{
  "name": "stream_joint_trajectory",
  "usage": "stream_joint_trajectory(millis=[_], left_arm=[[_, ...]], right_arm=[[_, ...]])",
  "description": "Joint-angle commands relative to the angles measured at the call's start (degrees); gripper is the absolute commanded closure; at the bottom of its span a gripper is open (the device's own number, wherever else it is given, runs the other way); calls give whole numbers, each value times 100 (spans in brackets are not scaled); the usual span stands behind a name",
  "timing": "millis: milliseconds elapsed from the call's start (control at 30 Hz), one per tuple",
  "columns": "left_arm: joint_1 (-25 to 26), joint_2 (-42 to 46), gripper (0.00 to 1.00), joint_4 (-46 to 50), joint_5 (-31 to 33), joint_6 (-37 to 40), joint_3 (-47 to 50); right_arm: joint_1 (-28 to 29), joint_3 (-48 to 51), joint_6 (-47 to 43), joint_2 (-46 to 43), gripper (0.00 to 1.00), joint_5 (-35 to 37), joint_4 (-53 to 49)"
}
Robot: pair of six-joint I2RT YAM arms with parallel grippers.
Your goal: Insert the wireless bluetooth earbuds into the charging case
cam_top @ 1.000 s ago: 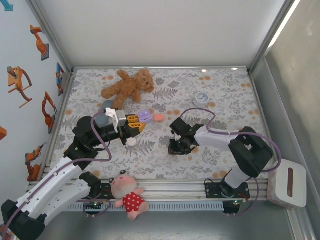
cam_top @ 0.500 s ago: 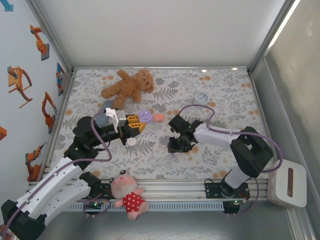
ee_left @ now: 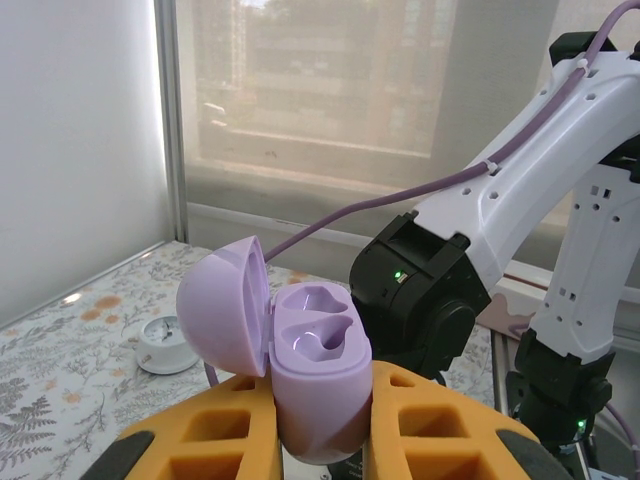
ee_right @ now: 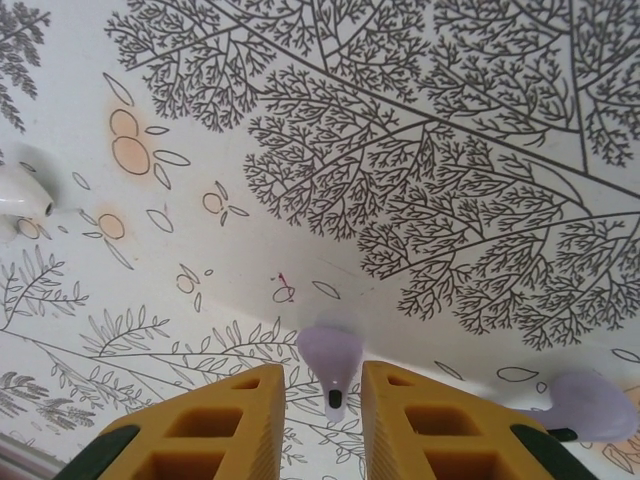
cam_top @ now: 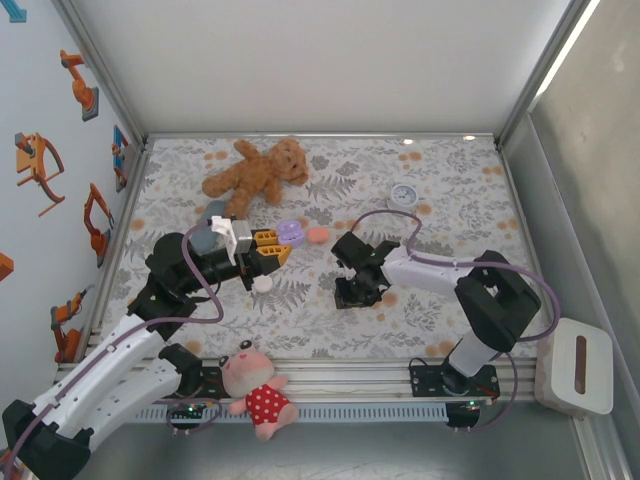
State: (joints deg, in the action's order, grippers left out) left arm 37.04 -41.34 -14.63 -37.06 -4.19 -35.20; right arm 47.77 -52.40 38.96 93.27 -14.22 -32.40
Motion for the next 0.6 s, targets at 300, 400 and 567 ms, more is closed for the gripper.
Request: stream_joint_trajectory(millis=[300,400,567], left_arm=[[9,125,99,14,24,79,33],[10,113,99,13,39,81,34],[8,100,99,4,24,82,27]], right_arm=[[48,-183,-105,160,77,167,-166],[48,-157,-102,184,78,165,-168],[67,-153,-125,219,78,169,-157]])
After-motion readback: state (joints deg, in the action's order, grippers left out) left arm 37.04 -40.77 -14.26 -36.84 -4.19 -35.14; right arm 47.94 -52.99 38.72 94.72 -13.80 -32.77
